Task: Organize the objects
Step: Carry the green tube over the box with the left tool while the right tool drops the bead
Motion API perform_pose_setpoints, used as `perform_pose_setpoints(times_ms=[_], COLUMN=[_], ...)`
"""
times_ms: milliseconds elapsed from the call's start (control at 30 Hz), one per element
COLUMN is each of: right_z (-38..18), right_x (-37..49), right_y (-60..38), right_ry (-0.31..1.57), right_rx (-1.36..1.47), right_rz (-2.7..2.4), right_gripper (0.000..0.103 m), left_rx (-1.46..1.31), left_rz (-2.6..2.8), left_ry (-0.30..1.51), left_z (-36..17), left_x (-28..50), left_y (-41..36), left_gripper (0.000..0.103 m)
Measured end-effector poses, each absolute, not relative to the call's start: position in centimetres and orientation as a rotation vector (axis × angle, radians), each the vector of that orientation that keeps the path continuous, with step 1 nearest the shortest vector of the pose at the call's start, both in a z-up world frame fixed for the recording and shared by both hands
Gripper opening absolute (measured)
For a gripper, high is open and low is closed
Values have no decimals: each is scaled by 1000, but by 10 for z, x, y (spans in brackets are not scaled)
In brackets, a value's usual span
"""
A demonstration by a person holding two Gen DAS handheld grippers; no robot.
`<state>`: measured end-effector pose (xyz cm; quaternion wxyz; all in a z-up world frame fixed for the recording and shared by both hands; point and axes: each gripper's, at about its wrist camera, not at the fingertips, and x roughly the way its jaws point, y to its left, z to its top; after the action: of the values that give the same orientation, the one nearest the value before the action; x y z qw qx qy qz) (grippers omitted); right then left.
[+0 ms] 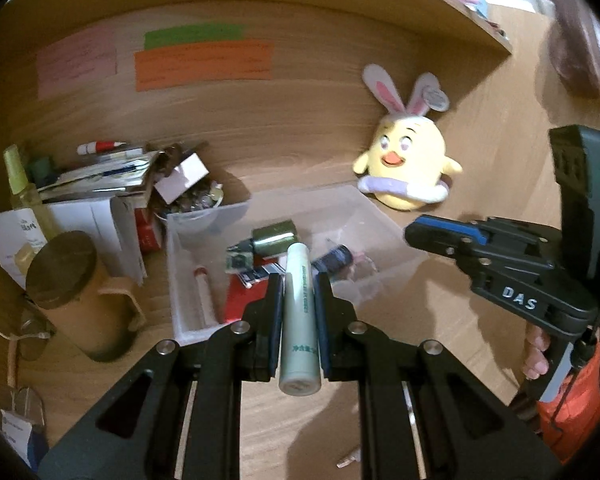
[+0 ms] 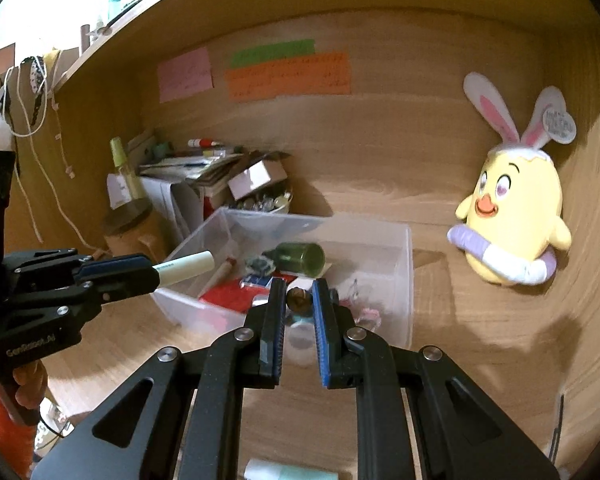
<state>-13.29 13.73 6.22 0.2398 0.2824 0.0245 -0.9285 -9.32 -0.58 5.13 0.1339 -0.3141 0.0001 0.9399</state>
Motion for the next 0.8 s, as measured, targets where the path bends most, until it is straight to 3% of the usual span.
perform_pose_setpoints(times_ms=[800], right_z=[4], right_x=[-206], right_y=[138], right_ry=[66], right_rx=[1057], right_rz=[-2539], right_gripper=[12], left_rx=[-1163], left_rz=[2626], left_ry=[-87], left_z=[-4], left_x=[-169], left_y=[-12], left_gripper=[15])
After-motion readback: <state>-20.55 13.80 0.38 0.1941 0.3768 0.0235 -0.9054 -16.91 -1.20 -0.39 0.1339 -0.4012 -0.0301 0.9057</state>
